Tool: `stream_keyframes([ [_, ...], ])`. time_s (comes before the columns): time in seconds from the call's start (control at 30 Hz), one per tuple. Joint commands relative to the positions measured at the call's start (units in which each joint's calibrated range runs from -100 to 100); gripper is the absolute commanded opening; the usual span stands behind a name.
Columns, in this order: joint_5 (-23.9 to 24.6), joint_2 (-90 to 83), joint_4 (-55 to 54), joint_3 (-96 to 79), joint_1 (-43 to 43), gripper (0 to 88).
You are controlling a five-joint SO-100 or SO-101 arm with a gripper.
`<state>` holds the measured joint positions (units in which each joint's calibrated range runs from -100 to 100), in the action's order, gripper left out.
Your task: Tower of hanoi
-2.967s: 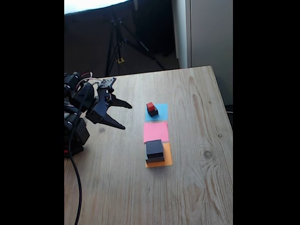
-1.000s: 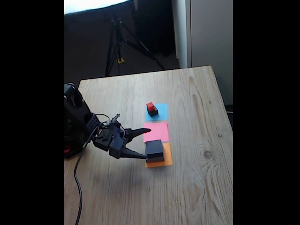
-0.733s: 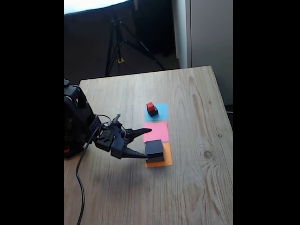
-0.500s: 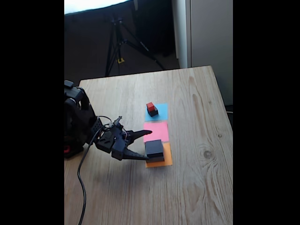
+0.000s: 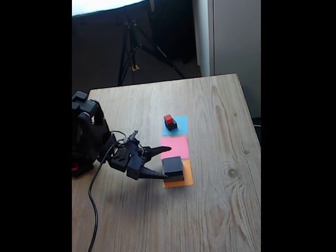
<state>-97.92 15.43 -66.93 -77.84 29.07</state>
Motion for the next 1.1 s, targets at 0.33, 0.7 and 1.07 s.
stream_keyframes([
  [0.33,-2.08,0.08,-1.01,0.84,-1.78,42.2],
  [0.7,-2.08,0.31,-0.77,1.11,-1.94,35.2],
  [1.07,-2.08,0.31,-0.53,1.56,-1.86,28.9],
])
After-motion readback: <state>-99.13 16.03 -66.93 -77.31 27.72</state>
